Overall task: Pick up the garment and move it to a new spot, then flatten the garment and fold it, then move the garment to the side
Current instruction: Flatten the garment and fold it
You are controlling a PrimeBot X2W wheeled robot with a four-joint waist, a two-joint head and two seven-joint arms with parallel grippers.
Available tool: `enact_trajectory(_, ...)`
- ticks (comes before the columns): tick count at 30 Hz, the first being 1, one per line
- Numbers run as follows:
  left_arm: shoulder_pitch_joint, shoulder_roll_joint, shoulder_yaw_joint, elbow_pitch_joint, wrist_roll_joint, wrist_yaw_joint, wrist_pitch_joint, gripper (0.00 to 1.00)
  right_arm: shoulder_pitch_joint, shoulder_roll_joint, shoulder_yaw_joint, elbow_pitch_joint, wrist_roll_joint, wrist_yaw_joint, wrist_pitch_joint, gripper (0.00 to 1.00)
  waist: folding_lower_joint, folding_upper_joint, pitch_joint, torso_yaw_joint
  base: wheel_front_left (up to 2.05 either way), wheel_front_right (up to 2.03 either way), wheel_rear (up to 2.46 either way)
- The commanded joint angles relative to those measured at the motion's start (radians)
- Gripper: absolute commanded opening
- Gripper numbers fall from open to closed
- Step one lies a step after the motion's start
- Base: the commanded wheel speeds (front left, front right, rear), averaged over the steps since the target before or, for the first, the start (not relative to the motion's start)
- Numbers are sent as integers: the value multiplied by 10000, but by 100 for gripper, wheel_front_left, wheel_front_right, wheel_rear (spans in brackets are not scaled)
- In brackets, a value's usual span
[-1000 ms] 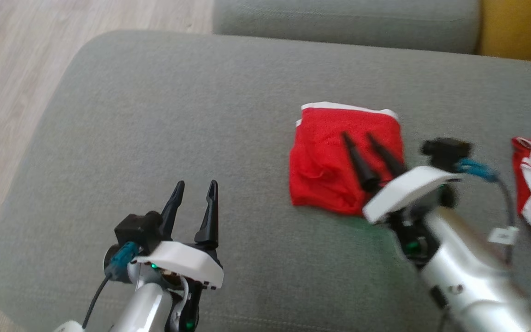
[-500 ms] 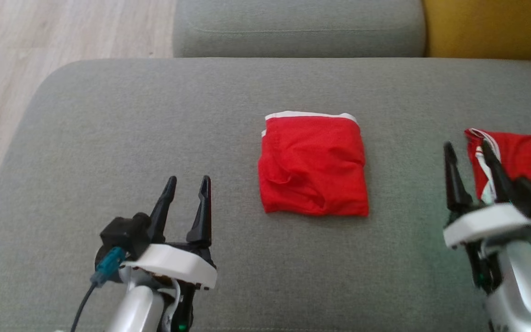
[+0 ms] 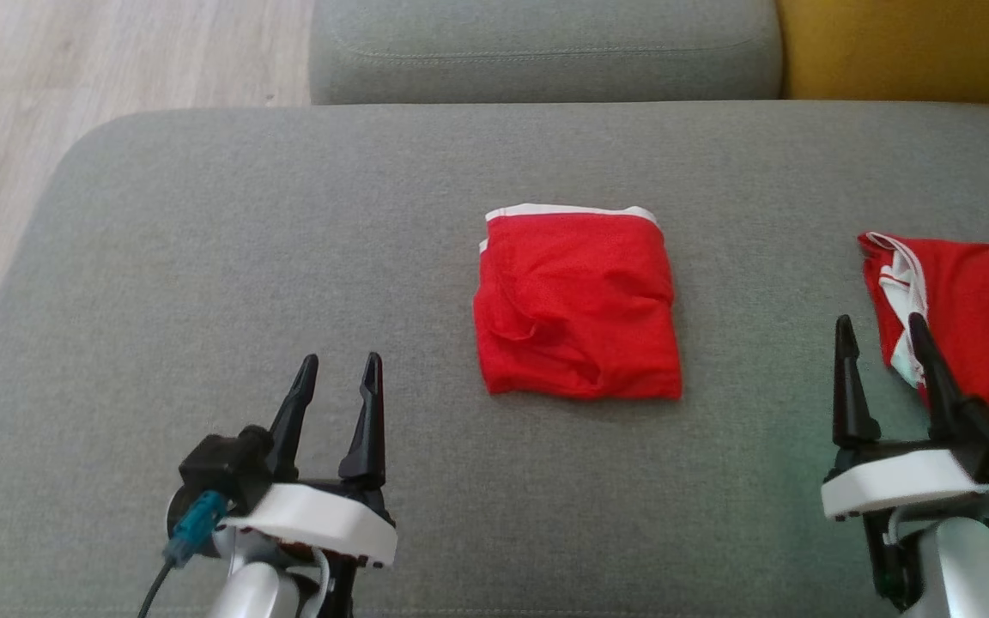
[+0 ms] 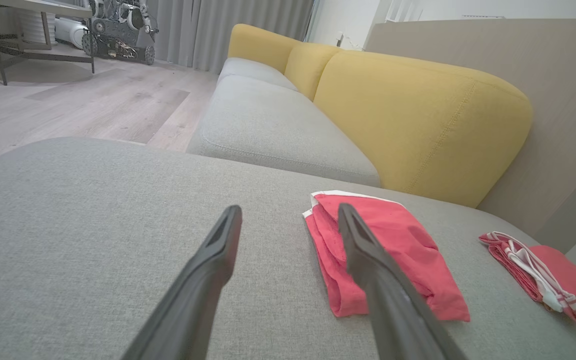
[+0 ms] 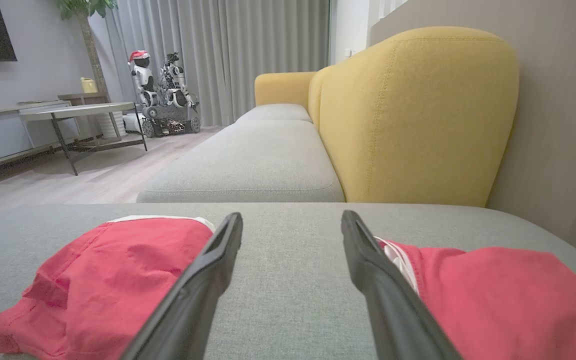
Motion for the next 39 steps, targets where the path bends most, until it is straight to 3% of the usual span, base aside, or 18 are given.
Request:
enact_trajectory(1, -404, 12, 328, -305, 70, 17, -122, 100, -264, 11, 315, -405, -86, -7, -107, 100, 0, -1, 54, 92, 0, 0, 0)
enact_trajectory(4, -467, 12, 242, -211, 39, 1, -122, 100, -367, 29, 837, -439, -14, -7, -61, 100, 0, -1, 161, 268, 0, 0, 0)
enact_trajectory(10, -657, 12, -44, -90, -68, -33, -122, 100, -880, 24, 2807, -241, 379, -7, 499, 100, 0, -1, 516, 797, 0, 0, 0)
enact_trajectory(16, -855, 12, -311, -18, -235, 28, -122, 100, -1764, -248, 4308, 504, 788, -7, 1095, 100, 0, -1, 890, 1447, 0, 0, 0)
enact_trajectory(22, -1005, 12, -541, 14, -392, 98, -122, 100, -2479, -326, 4554, 1694, 1034, -7, 1424, 100, 0, -1, 1160, 2102, 0, 0, 0)
enact_trajectory(32, -1017, 12, -564, 56, -468, 168, -122, 100, -2981, -319, 4501, 2699, 1161, -7, 1290, 100, 0, -1, 1295, 2450, 0, 0, 0)
enact_trajectory(33, -1021, 12, -571, 61, -476, 176, -122, 100, -3026, -315, 4502, 2772, 1190, -7, 1278, 92, 0, -1, 1302, 2455, 0, 0, 0)
enact_trajectory(34, -1029, 12, -579, 64, -485, 184, -122, 100, -3069, -310, 4514, 2844, 1218, -7, 1277, 48, 0, -1, 1308, 2456, 0, 0, 0)
enact_trajectory(36, -1058, 12, -605, 65, -506, 198, -122, 100, -3161, -302, 4545, 2973, 1275, -7, 1283, 0, 0, -1, 1327, 2447, 0, 0, 0)
enact_trajectory(39, -1107, 12, -635, 67, -524, 215, -122, 100, -3297, -284, 4663, 3115, 1373, -7, 1275, 0, 0, -1, 1342, 2414, 0, 0, 0)
